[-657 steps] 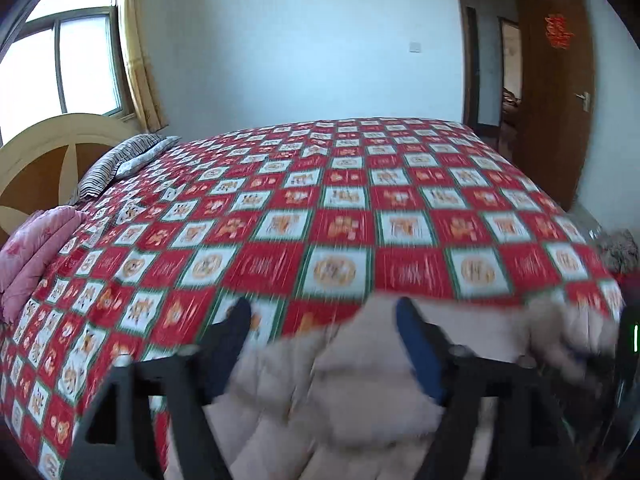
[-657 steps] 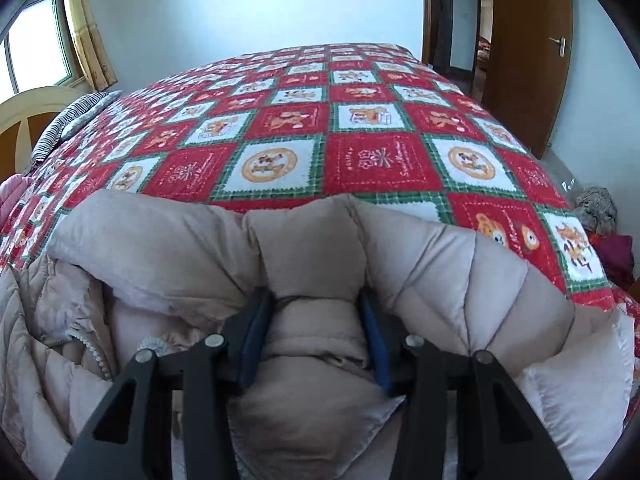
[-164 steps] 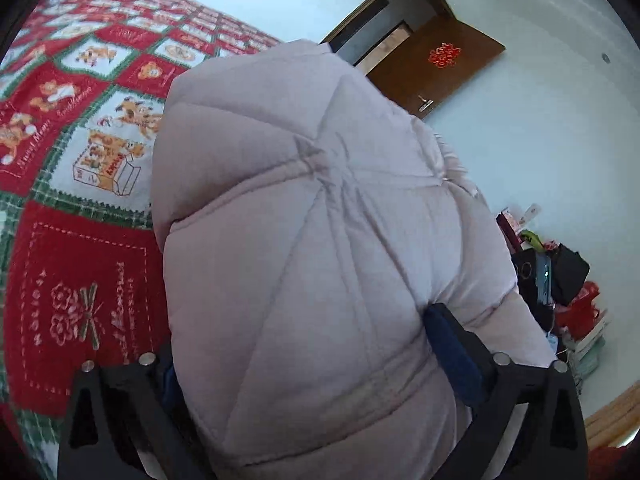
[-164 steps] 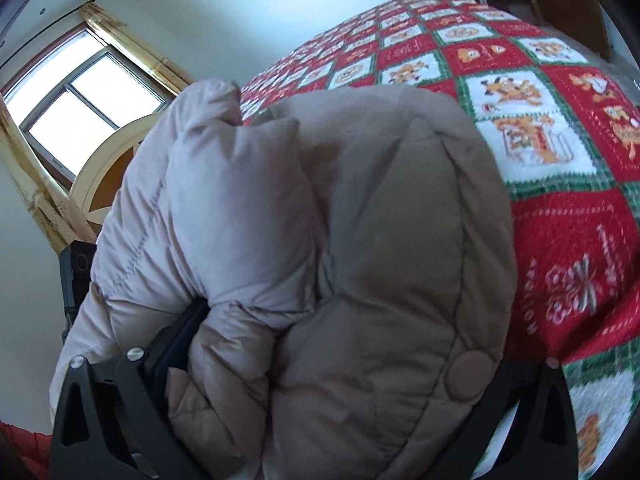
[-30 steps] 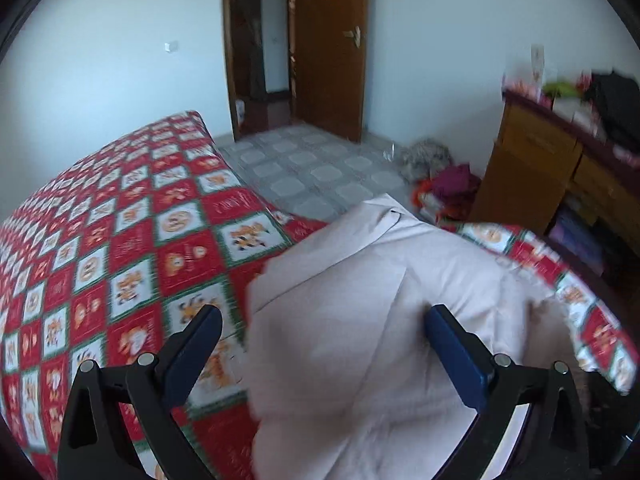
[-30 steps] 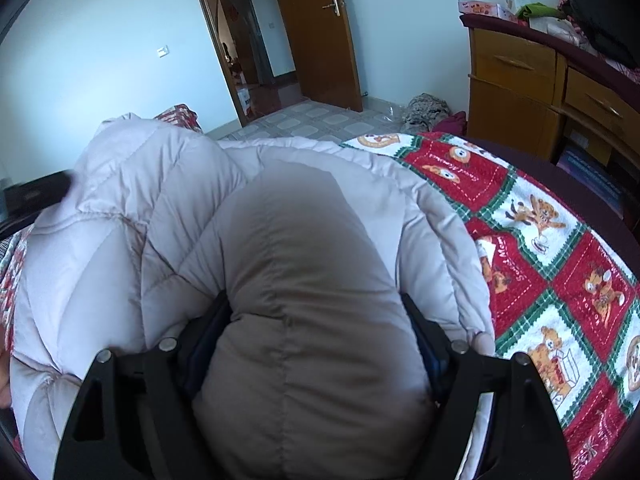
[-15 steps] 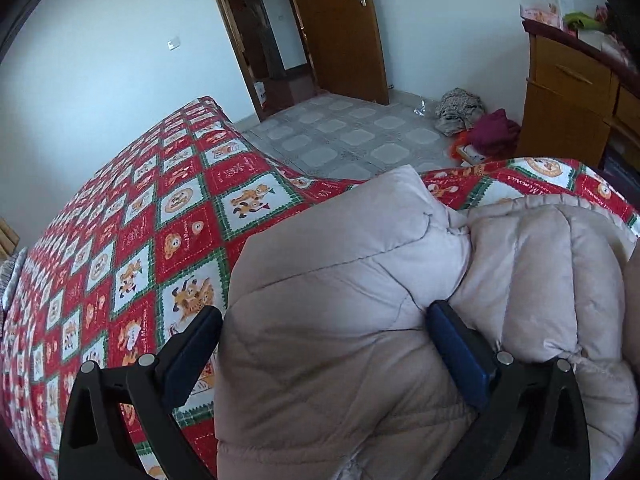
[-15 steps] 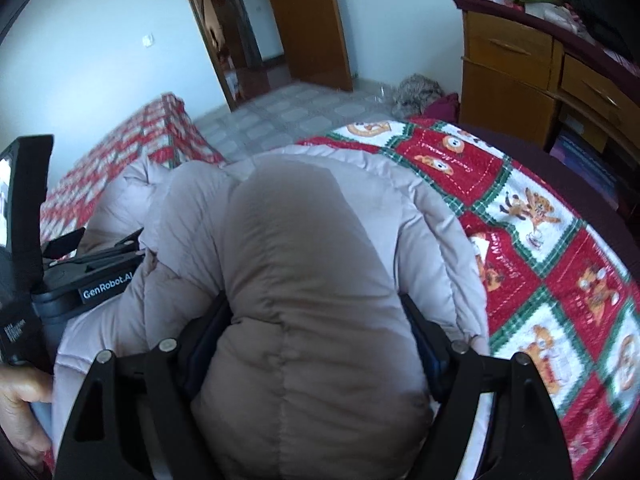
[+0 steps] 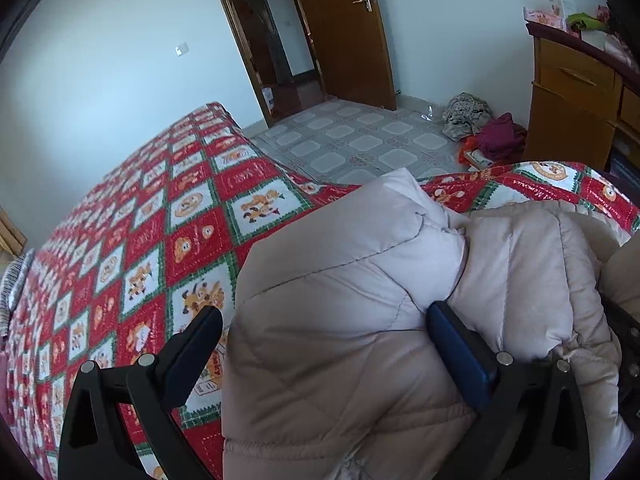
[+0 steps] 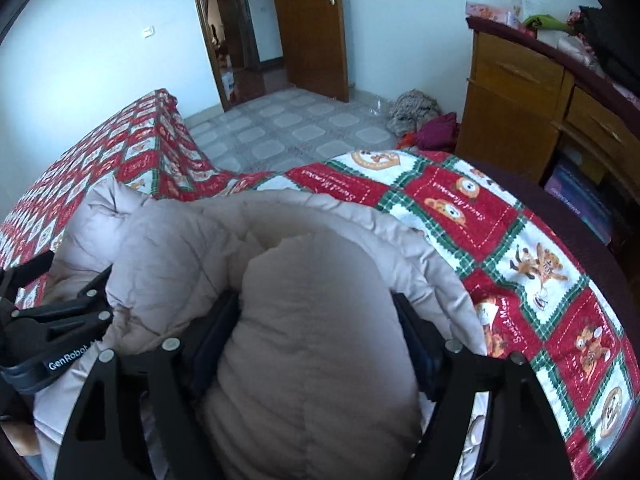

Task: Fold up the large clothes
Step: 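Lower the jacket bundle onto the quilt with both grippers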

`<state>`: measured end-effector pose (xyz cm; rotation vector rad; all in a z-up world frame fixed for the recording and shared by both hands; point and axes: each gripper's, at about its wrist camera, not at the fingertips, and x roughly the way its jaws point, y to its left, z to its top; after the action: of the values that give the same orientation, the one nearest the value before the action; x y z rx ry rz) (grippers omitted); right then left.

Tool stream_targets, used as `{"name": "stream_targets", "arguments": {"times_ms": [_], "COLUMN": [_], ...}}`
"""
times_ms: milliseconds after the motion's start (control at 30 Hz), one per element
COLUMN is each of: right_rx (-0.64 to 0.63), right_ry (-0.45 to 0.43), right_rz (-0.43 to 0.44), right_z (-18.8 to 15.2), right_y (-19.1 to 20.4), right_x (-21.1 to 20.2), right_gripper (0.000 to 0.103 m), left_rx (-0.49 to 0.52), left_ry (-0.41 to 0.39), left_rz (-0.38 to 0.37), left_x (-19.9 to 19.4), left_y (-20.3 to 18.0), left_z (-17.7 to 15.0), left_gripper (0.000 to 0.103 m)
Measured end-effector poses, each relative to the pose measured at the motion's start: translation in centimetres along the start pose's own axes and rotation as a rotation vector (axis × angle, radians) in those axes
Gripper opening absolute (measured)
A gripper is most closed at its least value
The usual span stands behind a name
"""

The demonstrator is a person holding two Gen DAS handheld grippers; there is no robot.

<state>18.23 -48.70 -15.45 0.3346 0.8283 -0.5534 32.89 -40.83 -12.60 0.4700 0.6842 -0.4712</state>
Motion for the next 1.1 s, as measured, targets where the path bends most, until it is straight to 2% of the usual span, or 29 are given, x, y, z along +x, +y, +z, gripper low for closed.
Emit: {"name": "stream_targets", "arguments": {"times_ms": [167, 367, 467, 567, 633, 933, 1100], "right_rx": [-0.021, -0.047, -0.057, -0.059, -0.058, -0.046, -0.049], "right_ry": [-0.022, -0.016, -0.01, -0.02, -0.029, -0.044, -0.047], "right_rz": [-0.071, -0.098, -0.112, -0.122, -0.124, -0.128, -0.149], "right_z": [0.1, 0.2, 0.1, 0.0, -0.2, -0.2, -0.2], "right_y": [1.1, 1.2, 1.2, 1.1, 1.1, 0.9, 1.1], "right_x": [0.5, 0.5, 0.5, 0.3, 0.1, -0.3, -0.6], "right_gripper": [0.08, 0.082, 0.084, 0.084, 0.084, 0.085, 0.086], "left_rx": [0.006, 0.035, 0.019, -0.066, -0.109, -0.096, -0.078], "left_ry": [-0.004, -0.011, 0.004, 0.0, 0.001, 0.013, 0.01], "left_rz": [0.02, 0.059, 0.014, -0.079, -0.106, -0.094, -0.076], "left_x": [0.4, -0.4, -1.8, -4.0, -4.7, -2.9, -3.3], "left_y": [-0.2, -0.4, 0.5, 2.5, 3.1, 1.9, 1.7], "left_z": [0.2, 0.2, -0.2, -1.3, -2.0, -2.6, -2.7], "left_gripper": [0.103, 0.103, 0.102, 0.102, 0.102, 0.102, 0.102]}}
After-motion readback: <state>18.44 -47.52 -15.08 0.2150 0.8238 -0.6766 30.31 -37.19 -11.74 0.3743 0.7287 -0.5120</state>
